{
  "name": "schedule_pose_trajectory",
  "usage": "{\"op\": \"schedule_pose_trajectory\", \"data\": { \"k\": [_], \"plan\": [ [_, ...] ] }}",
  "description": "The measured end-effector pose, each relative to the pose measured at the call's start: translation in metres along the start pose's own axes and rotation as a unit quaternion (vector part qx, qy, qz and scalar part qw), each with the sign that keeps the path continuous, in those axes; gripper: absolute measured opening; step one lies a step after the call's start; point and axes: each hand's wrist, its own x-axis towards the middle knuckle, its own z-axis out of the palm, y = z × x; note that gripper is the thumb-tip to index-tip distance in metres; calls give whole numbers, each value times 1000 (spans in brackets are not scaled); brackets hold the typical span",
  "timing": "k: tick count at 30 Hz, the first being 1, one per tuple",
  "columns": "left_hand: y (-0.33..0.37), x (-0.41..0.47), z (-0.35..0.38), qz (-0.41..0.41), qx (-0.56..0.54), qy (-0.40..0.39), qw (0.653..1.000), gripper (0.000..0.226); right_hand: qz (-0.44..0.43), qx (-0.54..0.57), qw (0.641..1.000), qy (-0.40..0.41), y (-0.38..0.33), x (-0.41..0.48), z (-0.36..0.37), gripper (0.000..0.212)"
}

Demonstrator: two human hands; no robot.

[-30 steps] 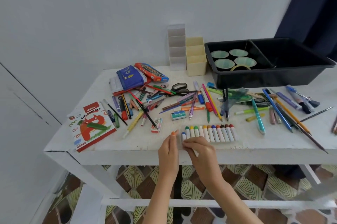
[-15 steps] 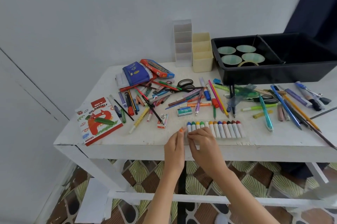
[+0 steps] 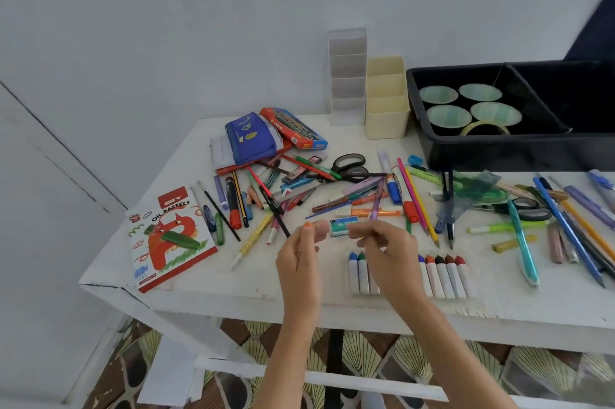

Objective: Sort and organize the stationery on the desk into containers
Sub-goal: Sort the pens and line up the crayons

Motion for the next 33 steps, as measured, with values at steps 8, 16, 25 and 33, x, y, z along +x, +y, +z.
{"op": "schedule_pose_trajectory", "data": {
  "k": [8, 16, 25, 33],
  "plan": [
    [26, 92, 25, 8, 4, 8, 1000, 28, -6, 21, 997, -81, -28, 103, 38, 33],
    [35, 156, 21, -4, 59, 23, 998, 29, -2, -72, 993, -91, -22, 216, 81, 32],
    [26, 177, 23, -45, 75, 48, 995, 26, 46, -217, 960, -168, 2, 251, 116, 77],
    [24, 171, 23, -61, 69, 55, 994, 17, 47, -28, 996, -77, -4, 232, 101, 68]
  ]
}}
